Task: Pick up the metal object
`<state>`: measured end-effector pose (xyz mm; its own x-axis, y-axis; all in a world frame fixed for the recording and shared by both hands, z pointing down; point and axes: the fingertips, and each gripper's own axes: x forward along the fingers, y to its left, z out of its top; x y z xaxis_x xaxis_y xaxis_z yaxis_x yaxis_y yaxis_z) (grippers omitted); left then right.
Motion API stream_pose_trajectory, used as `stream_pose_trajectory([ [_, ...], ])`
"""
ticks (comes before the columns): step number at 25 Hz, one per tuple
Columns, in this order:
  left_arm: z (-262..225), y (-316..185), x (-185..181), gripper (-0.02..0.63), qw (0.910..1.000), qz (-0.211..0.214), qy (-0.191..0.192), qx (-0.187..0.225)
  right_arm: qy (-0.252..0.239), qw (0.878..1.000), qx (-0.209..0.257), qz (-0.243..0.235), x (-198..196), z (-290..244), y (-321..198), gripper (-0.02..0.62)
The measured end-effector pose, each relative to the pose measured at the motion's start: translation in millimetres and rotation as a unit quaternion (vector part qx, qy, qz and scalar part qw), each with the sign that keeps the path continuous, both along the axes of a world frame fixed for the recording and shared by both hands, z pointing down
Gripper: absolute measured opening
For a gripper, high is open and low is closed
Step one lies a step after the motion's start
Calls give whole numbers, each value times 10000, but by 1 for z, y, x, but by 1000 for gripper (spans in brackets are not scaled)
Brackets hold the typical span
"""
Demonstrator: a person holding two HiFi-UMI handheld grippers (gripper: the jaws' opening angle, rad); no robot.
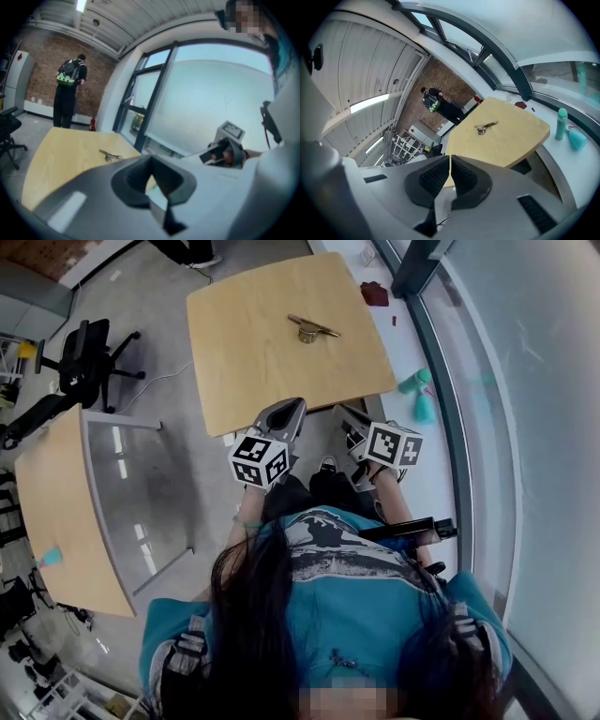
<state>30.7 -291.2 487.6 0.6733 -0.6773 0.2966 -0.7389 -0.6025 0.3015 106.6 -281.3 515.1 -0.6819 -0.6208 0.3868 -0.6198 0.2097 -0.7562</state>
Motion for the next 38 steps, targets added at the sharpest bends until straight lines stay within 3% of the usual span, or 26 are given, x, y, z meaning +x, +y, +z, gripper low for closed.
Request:
stream_pose_trajectory([
  [9, 6, -32, -11, 3, 9991, -243, -124, -320, -121, 9995, -181, 237, 14, 0, -10, 20],
  [15, 27, -51, -16, 29, 9976, -191, -397, -535, -151, 9983, -314, 476, 24, 8, -15, 20],
  [20, 61, -105, 10, 48, 9951, -91, -581, -801, -155, 9973, -370, 610, 57, 21, -66, 20],
  [25, 84, -145, 6, 83, 9922, -94, -584, -1094, -91, 9971, -315, 692, 58, 15, -101, 20],
  [31, 128, -181, 11, 150, 9795, 353, -766, -1827, -3, 9965, -369, 753, 57, 15, -135, 20],
  [38, 168, -218, 14, 153, 9621, 485, -803, -2559, 109, 9935, -547, 989, 67, 23, -153, 20],
])
